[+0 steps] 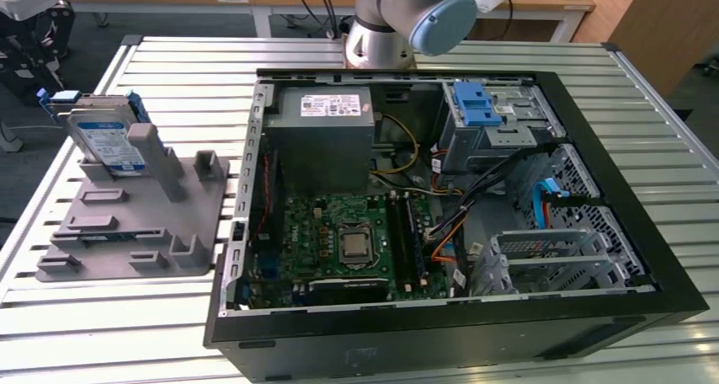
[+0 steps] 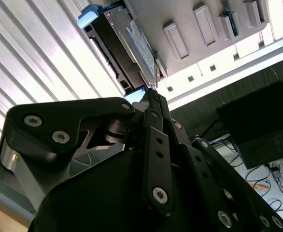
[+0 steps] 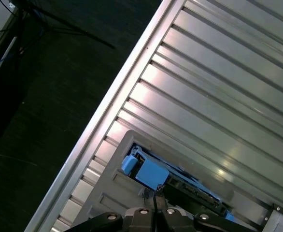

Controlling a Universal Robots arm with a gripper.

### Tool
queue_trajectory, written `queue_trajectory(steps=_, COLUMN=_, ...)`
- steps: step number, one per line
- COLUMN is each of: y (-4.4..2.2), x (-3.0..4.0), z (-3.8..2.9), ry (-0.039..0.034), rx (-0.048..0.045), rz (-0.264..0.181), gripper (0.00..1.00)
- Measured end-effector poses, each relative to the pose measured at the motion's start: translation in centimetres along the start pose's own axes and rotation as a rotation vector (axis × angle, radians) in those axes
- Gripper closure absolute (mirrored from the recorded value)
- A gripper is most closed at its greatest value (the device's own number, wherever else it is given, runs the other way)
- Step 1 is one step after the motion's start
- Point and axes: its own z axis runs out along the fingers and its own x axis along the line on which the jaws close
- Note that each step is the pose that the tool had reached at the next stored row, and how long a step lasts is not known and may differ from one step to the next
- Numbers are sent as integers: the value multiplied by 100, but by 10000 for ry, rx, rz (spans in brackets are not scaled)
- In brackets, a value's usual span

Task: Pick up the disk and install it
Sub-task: 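Pick up the disk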

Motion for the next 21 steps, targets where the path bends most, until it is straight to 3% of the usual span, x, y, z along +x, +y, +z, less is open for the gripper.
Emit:
queue_trajectory(steps=6, y=0, x=0, z=0, ry=4, rx=-2, rz=-313, gripper=85)
queue_trajectory(steps=15, y=0, x=0, z=2, ry=61, rx=-35, rz=-1766, gripper=85)
queue_trajectory(steps=21, y=0, x=0, z=3, ry=62, rx=-36, rz=-1808, gripper=85)
